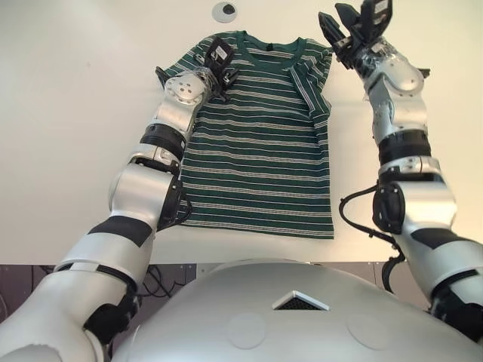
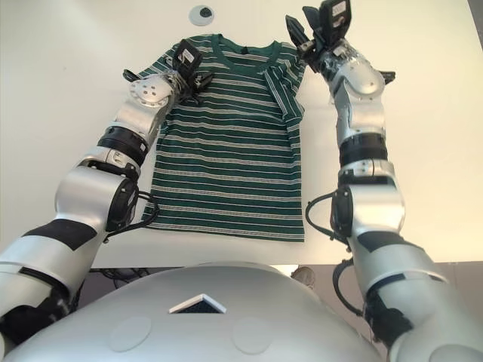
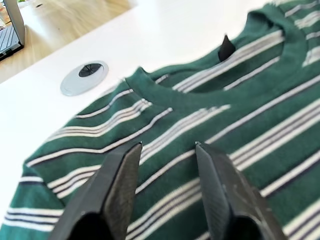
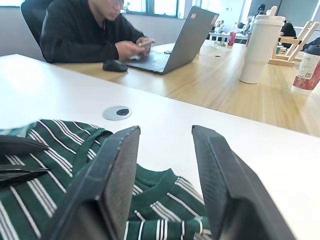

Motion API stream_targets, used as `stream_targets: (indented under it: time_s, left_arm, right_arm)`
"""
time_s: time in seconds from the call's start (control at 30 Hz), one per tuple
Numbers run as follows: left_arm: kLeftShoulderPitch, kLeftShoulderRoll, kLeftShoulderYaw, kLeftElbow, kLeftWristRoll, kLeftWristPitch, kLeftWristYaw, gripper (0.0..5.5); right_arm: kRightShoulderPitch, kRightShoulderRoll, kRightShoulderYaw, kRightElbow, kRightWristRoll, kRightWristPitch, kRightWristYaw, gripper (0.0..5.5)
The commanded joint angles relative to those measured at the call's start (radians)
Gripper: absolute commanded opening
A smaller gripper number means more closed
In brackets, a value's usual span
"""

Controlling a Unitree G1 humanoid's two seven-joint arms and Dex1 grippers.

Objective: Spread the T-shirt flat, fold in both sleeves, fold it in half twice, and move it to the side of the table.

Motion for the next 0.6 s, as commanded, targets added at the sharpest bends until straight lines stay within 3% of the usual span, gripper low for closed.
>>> stream_targets:
  time_s: [0.03,0.3,0.6]
  left_arm:
    - [0.104,0.009,0.130,-0.374,-0.139,-0.015,-0.012,1.93]
    - [0.250,0.095,0.243,-0.837,-0.235,0.207,0.021,1.93]
    - [0.294,0.127,0.275,-0.999,-0.271,0.357,0.037,1.93]
  right_arm:
    - [0.431,0.048,-0.073,-0.567,0.207,0.393,-0.123,1.89]
    - [0.623,0.163,-0.170,-0.859,0.568,0.786,-0.356,1.89]
    - [0.551,0.197,-0.248,-0.796,0.649,0.923,-0.551,1.89]
